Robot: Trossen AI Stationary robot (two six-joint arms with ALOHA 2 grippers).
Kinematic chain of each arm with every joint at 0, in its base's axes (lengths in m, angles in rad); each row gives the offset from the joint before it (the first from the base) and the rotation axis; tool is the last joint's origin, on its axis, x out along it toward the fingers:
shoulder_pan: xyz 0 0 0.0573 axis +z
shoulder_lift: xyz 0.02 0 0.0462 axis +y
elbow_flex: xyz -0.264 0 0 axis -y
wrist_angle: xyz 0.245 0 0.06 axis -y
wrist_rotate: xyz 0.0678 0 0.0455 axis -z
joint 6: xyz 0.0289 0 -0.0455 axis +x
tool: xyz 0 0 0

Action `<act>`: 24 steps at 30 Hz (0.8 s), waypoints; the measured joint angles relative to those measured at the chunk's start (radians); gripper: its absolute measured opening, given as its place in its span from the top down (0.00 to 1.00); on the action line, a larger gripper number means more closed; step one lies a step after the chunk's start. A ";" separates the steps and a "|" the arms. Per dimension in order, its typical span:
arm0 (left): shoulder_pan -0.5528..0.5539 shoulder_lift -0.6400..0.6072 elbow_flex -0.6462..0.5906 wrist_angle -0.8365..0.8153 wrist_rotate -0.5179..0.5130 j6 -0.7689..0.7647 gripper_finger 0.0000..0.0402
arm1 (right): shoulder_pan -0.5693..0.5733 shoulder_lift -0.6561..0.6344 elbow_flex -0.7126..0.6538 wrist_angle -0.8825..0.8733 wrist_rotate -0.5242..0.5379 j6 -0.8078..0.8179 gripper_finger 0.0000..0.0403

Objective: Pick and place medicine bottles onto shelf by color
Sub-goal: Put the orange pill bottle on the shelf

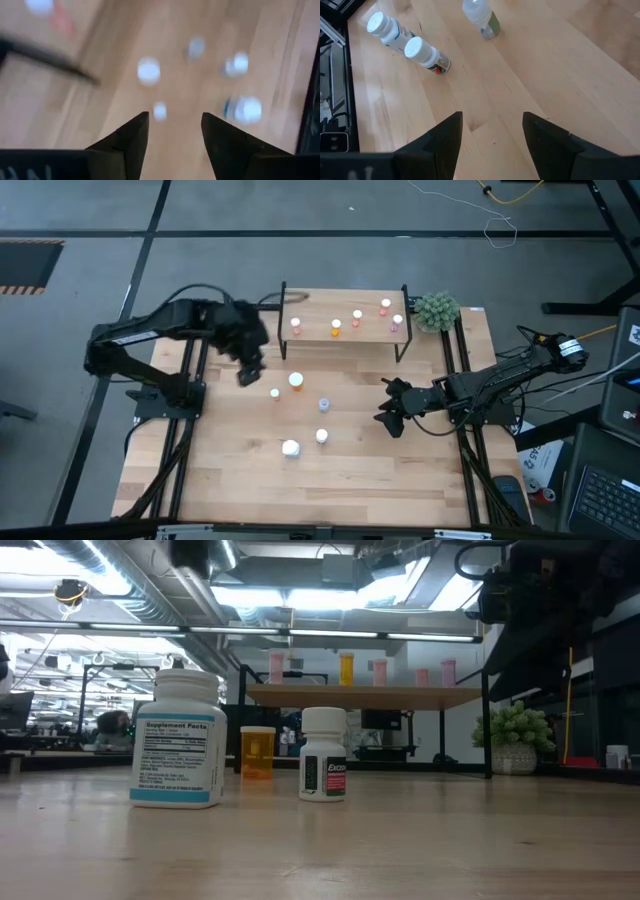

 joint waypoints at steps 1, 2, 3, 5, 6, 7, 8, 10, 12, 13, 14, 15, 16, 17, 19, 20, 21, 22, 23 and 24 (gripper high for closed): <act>-0.024 -0.010 0.000 -0.042 -0.005 -0.027 0.56 | 0.000 0.000 0.000 0.001 0.001 0.000 0.48; -0.049 -0.017 0.000 -0.071 -0.012 -0.047 0.56 | 0.000 0.000 0.000 0.001 0.001 0.000 0.48; -0.073 -0.022 0.000 -0.103 -0.023 -0.056 0.56 | 0.000 0.000 0.000 0.003 0.001 0.000 0.48; -0.118 -0.029 -0.001 -0.176 -0.051 -0.039 0.56 | 0.000 0.000 0.000 0.004 0.002 0.006 0.48; -0.138 -0.032 -0.001 -0.203 -0.062 -0.014 0.56 | 0.000 0.000 0.000 0.004 0.002 0.013 0.48; -0.156 -0.033 -0.003 -0.223 -0.074 0.004 0.56 | 0.000 0.000 0.000 0.004 0.002 0.025 0.48; -0.173 -0.037 -0.011 -0.237 -0.082 0.010 0.56 | 0.000 0.000 0.000 0.004 0.002 0.031 0.48; -0.199 -0.049 -0.038 -0.251 -0.096 0.011 0.56 | 0.000 0.000 0.000 0.004 0.002 0.053 0.48; -0.217 -0.066 -0.082 -0.223 -0.112 0.012 0.56 | 0.000 0.000 0.000 0.005 0.002 0.056 0.48; -0.224 -0.076 -0.115 -0.206 -0.119 0.013 0.56 | 0.000 0.000 0.000 0.007 0.002 0.056 0.48; -0.230 -0.089 -0.151 -0.185 -0.124 0.013 0.56 | 0.000 0.000 0.000 0.010 0.002 0.056 0.48; -0.235 -0.100 -0.192 -0.152 -0.124 0.013 0.56 | 0.000 0.000 0.000 0.012 0.002 0.056 0.48; -0.238 -0.113 -0.236 -0.104 -0.124 0.013 0.56 | 0.000 0.000 0.000 0.012 0.002 0.056 0.48; -0.239 -0.126 -0.285 -0.057 -0.123 0.014 0.56 | 0.000 0.000 0.000 0.013 0.002 0.056 0.48; -0.246 -0.153 -0.388 0.049 -0.126 0.015 0.56 | 0.000 0.000 0.000 0.020 0.002 0.056 0.48; -0.248 -0.165 -0.439 0.130 -0.136 0.016 0.56 | 0.000 0.000 0.000 0.023 0.002 0.056 0.48; -0.250 -0.174 -0.493 0.214 -0.154 0.022 0.56 | 0.000 0.000 0.000 0.028 0.002 0.056 0.48; -0.254 -0.183 -0.546 0.281 -0.177 0.032 0.56 | 0.000 0.000 0.000 0.036 0.002 0.056 0.48; -0.256 -0.188 -0.597 0.342 -0.202 0.041 0.56 | 0.000 0.000 0.000 0.044 0.004 0.056 0.48; -0.258 -0.188 -0.644 0.413 -0.226 0.049 0.56 | 0.000 0.000 0.000 0.046 0.005 0.056 0.48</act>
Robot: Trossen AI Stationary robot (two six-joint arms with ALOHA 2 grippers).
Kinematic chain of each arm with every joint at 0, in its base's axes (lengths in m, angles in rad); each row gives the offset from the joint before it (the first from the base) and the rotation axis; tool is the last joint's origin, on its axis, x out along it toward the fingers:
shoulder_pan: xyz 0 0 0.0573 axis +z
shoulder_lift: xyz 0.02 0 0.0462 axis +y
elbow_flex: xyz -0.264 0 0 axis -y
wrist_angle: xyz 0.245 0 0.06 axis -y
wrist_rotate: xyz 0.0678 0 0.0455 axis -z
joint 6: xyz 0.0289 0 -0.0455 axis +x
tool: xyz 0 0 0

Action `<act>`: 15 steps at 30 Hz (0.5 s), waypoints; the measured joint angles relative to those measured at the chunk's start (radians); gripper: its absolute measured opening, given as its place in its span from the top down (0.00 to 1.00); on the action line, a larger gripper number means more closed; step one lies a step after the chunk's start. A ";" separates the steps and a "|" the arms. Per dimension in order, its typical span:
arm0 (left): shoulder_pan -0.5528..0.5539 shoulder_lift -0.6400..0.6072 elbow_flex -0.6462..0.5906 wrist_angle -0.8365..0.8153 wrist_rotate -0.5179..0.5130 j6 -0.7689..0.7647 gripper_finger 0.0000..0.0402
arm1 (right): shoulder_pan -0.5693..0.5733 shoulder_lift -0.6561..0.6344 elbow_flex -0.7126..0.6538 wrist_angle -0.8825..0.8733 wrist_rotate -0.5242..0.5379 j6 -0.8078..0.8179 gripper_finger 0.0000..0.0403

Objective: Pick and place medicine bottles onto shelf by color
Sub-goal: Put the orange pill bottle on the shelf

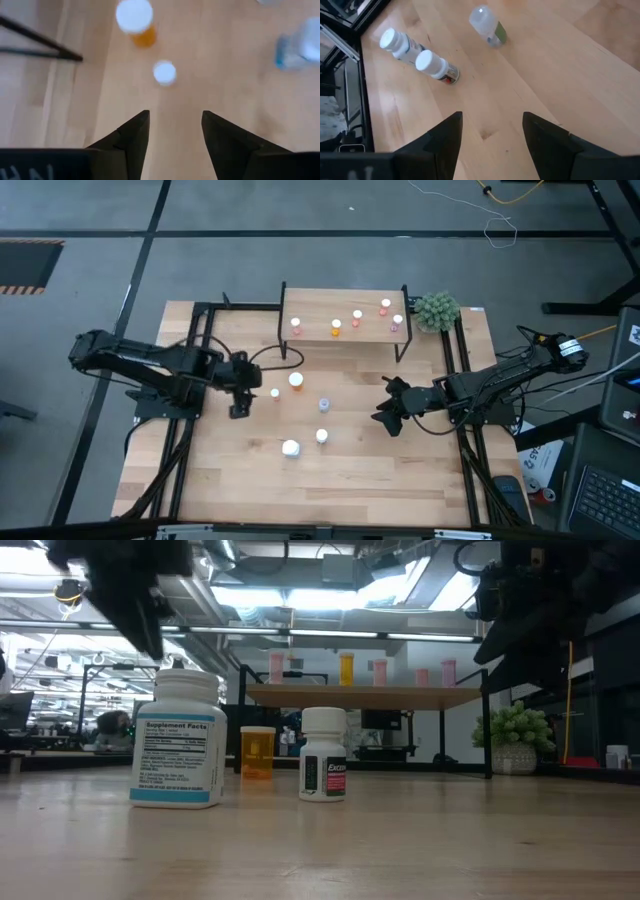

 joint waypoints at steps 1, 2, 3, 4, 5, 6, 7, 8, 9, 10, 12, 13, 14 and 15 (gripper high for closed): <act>0.000 0.002 -0.043 0.070 -0.017 0.004 0.56 | 0.000 0.001 0.000 0.002 0.000 0.000 0.48; 0.000 -0.002 -0.082 0.119 -0.026 0.003 0.56 | 0.000 0.001 0.000 0.006 0.000 -0.001 0.48; 0.000 -0.006 -0.117 0.156 -0.028 -0.003 0.56 | 0.000 0.001 0.000 0.011 0.000 -0.001 0.48; 0.000 -0.004 -0.146 0.201 -0.024 -0.010 0.56 | 0.000 0.002 0.000 0.012 0.000 -0.001 0.48; 0.000 0.000 -0.171 0.244 -0.019 -0.012 0.56 | 0.000 0.002 0.000 0.010 0.000 -0.001 0.48; 0.001 -0.001 -0.190 0.274 -0.020 -0.013 0.56 | 0.000 0.003 0.000 0.010 0.000 -0.002 0.48; 0.003 -0.003 -0.205 0.300 -0.021 -0.013 0.56 | 0.000 0.004 0.000 0.011 0.000 -0.002 0.48; 0.005 -0.003 -0.217 0.333 -0.030 -0.013 0.56 | 0.000 0.006 0.000 0.010 0.000 -0.003 0.48; 0.007 -0.002 -0.226 0.359 -0.039 -0.014 0.56 | 0.000 0.007 0.000 0.011 0.000 -0.003 0.48; 0.009 -0.003 -0.236 0.379 -0.046 -0.014 0.56 | 0.000 0.009 0.000 0.014 0.000 -0.003 0.48; 0.008 -0.003 -0.246 0.402 -0.059 -0.014 0.56 | 0.000 0.014 0.000 0.010 0.008 -0.003 0.48; 0.008 -0.003 -0.248 0.410 -0.059 -0.014 0.56 | 0.000 0.018 0.000 0.013 0.017 -0.003 0.48; 0.008 -0.003 -0.250 0.420 -0.059 -0.014 0.56 | 0.000 0.021 0.000 0.015 0.028 -0.004 0.48; 0.008 -0.001 -0.252 0.425 -0.059 -0.014 0.56 | 0.000 0.023 0.000 0.010 0.039 -0.004 0.48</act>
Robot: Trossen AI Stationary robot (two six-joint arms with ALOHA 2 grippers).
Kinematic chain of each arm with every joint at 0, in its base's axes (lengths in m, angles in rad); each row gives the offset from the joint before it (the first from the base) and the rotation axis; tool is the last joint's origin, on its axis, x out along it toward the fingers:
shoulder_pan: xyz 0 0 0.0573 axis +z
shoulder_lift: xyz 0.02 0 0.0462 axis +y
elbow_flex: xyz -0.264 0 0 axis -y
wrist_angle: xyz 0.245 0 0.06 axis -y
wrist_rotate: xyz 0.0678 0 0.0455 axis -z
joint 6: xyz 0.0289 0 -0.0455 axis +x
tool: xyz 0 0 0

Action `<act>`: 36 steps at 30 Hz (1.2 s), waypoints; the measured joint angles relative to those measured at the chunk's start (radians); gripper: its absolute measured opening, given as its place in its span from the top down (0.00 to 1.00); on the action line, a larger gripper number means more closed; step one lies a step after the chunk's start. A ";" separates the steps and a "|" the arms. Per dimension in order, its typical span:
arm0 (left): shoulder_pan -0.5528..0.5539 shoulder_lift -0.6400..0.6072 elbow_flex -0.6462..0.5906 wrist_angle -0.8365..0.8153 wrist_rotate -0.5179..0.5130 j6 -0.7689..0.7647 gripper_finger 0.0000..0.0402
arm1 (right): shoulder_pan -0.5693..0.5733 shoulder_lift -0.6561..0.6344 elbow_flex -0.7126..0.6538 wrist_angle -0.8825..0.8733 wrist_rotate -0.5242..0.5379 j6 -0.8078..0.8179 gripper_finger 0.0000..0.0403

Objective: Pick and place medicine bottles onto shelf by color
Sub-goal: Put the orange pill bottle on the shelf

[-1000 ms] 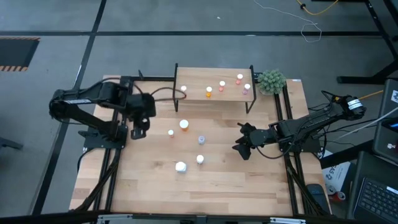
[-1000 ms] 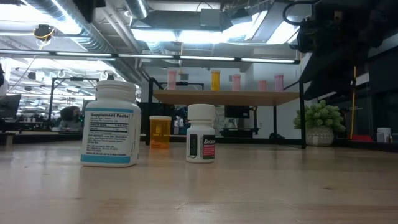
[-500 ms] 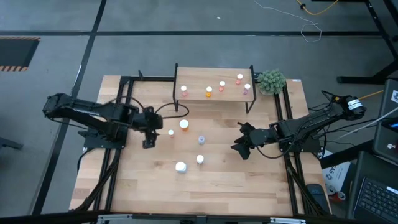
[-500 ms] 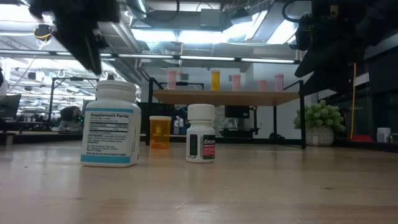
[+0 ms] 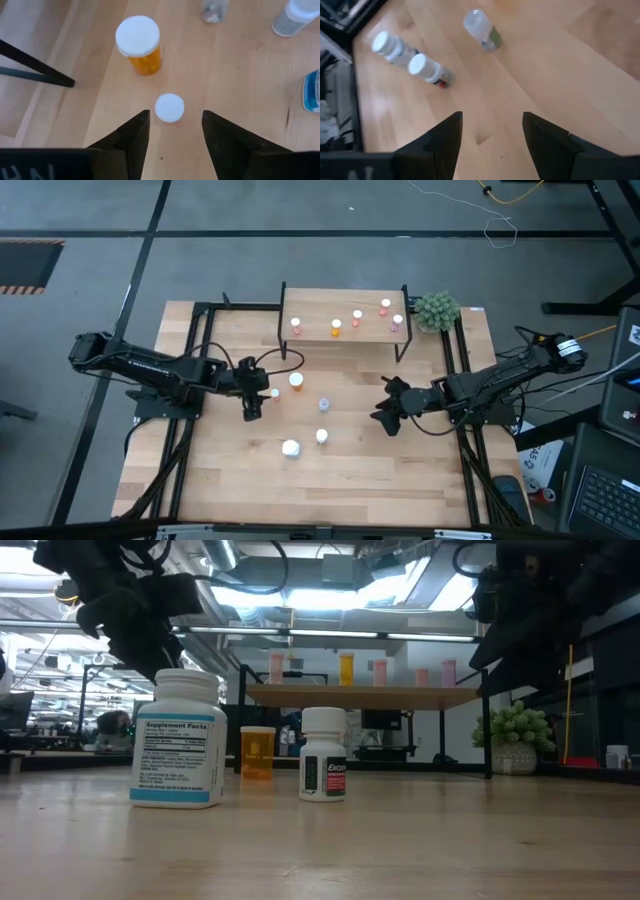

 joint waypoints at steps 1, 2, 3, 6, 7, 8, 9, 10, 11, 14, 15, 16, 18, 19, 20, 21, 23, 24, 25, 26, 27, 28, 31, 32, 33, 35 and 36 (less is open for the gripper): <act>0.000 0.008 -0.001 0.006 -0.001 0.000 0.56 | 0.000 0.000 0.000 -0.003 0.007 0.000 0.48; 0.000 0.022 -0.002 0.018 -0.002 0.000 0.56 | 0.000 0.000 0.000 0.000 0.009 0.000 0.48; 0.000 0.033 -0.003 0.021 -0.001 0.000 0.56 | 0.000 0.000 0.000 0.002 0.010 0.000 0.48; 0.000 0.055 -0.004 0.033 -0.001 -0.001 0.56 | 0.000 0.000 0.000 0.001 0.010 0.000 0.48; 0.000 0.069 -0.004 0.032 -0.002 -0.001 0.56 | 0.000 0.000 0.000 0.001 0.010 0.000 0.48; 0.000 0.085 -0.004 0.033 -0.005 -0.001 0.56 | 0.000 0.000 0.000 0.001 0.010 0.000 0.48; 0.000 0.103 -0.004 0.042 -0.018 -0.001 0.56 | 0.000 0.000 0.000 0.001 0.010 0.000 0.48; 0.000 0.118 -0.004 0.057 -0.034 0.000 0.56 | 0.000 0.000 0.000 0.001 0.010 0.000 0.48; 0.000 0.131 -0.004 0.072 -0.045 -0.001 0.56 | 0.000 0.000 0.000 0.002 0.010 0.000 0.48; 0.000 0.167 -0.004 0.106 -0.042 -0.001 0.56 | 0.000 0.000 0.000 0.001 0.010 0.000 0.48; 0.000 0.180 -0.004 0.113 -0.040 0.000 0.56 | 0.000 0.000 0.000 0.001 0.010 0.000 0.48; 0.000 0.190 -0.004 0.120 -0.039 0.002 0.56 | 0.000 0.000 0.000 0.001 0.010 0.000 0.48; 0.000 0.206 -0.004 0.124 -0.044 0.002 0.56 | 0.000 0.000 0.000 0.001 0.010 0.000 0.48; 0.000 0.214 -0.004 0.125 -0.049 0.003 0.56 | 0.000 0.000 0.000 0.001 0.010 0.000 0.48; 0.000 0.222 -0.004 0.128 -0.052 0.003 0.56 | 0.000 0.000 0.000 0.001 0.010 0.000 0.48; 0.001 0.229 -0.004 0.131 -0.051 0.003 0.56 | 0.000 0.000 0.000 0.001 0.010 0.000 0.48; 0.002 0.244 -0.004 0.145 -0.051 0.003 0.56 | 0.000 -0.001 0.000 0.001 0.010 0.000 0.48; 0.002 0.250 -0.004 0.147 -0.051 0.003 0.56 | 0.000 -0.001 0.000 0.001 0.010 -0.001 0.48; 0.002 0.258 -0.004 0.149 -0.051 0.003 0.56 | 0.000 -0.001 0.000 0.001 0.010 -0.001 0.48; 0.002 0.266 -0.004 0.154 -0.051 0.003 0.56 | 0.000 -0.001 0.000 0.000 0.010 -0.002 0.48; 0.002 0.273 -0.004 0.155 -0.051 0.003 0.56 | 0.000 -0.001 0.000 0.000 0.010 -0.002 0.48; 0.002 0.279 -0.004 0.154 -0.051 0.003 0.56 | 0.000 -0.001 0.000 0.000 0.010 -0.003 0.48; 0.002 0.294 -0.004 0.154 -0.051 0.001 0.56 | 0.000 -0.001 0.000 -0.002 0.010 -0.003 0.48; 0.002 0.295 -0.004 0.154 -0.051 0.000 0.56 | 0.000 -0.001 0.000 -0.002 0.010 -0.003 0.48; 0.002 0.295 -0.004 0.154 -0.051 -0.001 0.56 | 0.000 -0.001 0.000 -0.002 0.010 -0.003 0.48; 0.002 0.295 -0.004 0.154 -0.051 -0.001 0.58 | 0.000 -0.001 0.000 -0.002 0.010 -0.003 0.48; 0.002 0.295 -0.004 0.154 -0.051 -0.001 0.60 | 0.000 -0.001 0.000 -0.002 0.010 -0.003 0.48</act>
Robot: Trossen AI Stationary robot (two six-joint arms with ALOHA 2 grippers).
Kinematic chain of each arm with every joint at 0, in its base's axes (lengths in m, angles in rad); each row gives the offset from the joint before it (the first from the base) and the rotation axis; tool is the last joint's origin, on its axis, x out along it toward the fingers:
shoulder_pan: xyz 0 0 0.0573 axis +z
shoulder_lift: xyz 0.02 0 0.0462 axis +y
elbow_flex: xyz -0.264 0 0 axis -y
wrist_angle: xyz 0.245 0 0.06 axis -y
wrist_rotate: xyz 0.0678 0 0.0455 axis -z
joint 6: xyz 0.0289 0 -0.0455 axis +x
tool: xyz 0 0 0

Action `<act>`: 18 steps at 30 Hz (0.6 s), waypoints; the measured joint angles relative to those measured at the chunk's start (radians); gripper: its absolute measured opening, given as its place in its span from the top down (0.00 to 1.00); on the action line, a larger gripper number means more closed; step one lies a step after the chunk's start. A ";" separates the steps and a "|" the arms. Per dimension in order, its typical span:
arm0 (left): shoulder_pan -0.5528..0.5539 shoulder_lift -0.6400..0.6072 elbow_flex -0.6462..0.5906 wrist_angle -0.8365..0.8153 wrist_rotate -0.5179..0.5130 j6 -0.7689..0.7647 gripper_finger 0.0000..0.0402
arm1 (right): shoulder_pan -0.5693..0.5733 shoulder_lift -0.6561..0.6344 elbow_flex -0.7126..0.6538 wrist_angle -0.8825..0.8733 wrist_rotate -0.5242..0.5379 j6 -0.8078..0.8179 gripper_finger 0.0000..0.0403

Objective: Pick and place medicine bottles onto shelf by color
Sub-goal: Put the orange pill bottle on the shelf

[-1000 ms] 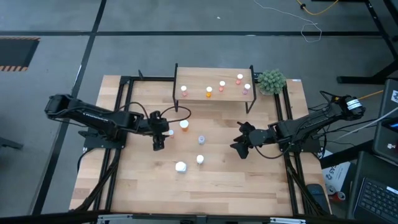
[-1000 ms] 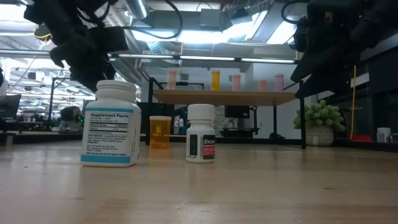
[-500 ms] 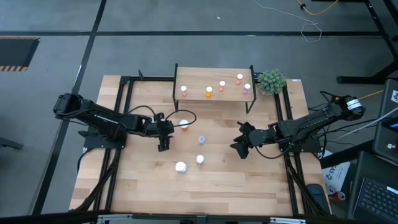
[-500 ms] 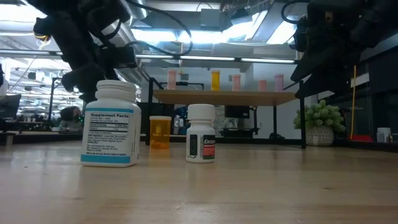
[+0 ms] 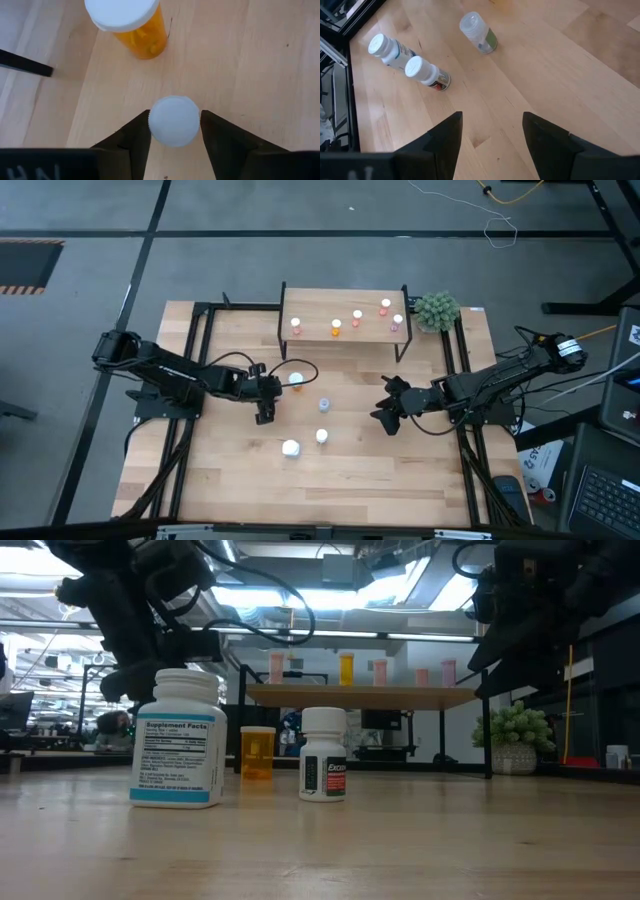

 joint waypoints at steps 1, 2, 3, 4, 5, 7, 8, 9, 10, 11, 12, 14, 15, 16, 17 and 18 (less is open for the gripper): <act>0.000 0.000 0.000 0.000 0.000 0.000 0.62 | 0.000 0.000 0.000 0.000 0.000 0.000 0.48; 0.000 0.000 0.000 0.000 0.000 0.000 0.64 | 0.000 0.000 0.000 0.000 0.000 0.000 0.48; 0.000 0.000 0.000 0.000 0.000 0.000 0.67 | 0.000 0.000 0.000 0.000 0.000 0.000 0.48; 0.000 0.000 0.000 0.000 0.000 0.000 0.70 | 0.000 0.000 0.000 0.000 0.000 0.000 0.48; 0.000 0.000 0.000 0.000 0.000 0.000 0.72 | 0.000 0.000 0.000 0.000 0.000 0.000 0.48; 0.000 0.000 0.000 0.000 0.001 -0.001 0.78 | 0.000 0.000 0.000 0.000 0.000 0.000 0.48; 0.000 0.000 0.000 0.000 0.002 -0.004 0.80 | 0.000 0.000 0.000 0.000 0.000 0.000 0.48; 0.000 -0.001 0.001 -0.001 0.004 -0.019 0.82 | 0.000 0.000 0.000 0.000 0.000 0.000 0.48; 0.000 -0.005 0.004 -0.008 0.006 -0.037 0.82 | 0.000 0.000 0.000 0.000 0.000 0.000 0.48; 0.000 -0.014 0.011 -0.021 0.009 -0.055 0.82 | 0.000 0.000 0.000 0.000 0.000 0.000 0.48; 0.000 -0.026 0.023 -0.036 0.020 -0.074 0.82 | 0.000 0.000 0.000 0.000 0.000 0.000 0.48; 0.000 -0.055 0.062 -0.073 0.043 -0.087 0.82 | 0.000 0.000 0.000 0.000 0.000 -0.001 0.48; 0.000 -0.065 0.086 -0.098 0.049 -0.093 0.82 | 0.000 0.000 0.000 0.000 0.000 -0.001 0.48; 0.000 -0.076 0.112 -0.134 0.054 -0.097 0.82 | 0.000 0.000 0.000 0.000 0.000 -0.001 0.48; 0.000 -0.089 0.141 -0.178 0.054 -0.097 0.82 | 0.000 0.000 0.000 0.000 0.000 -0.001 0.48; 0.000 -0.103 0.176 -0.221 0.054 -0.098 0.82 | 0.000 0.000 0.000 0.000 0.000 -0.001 0.48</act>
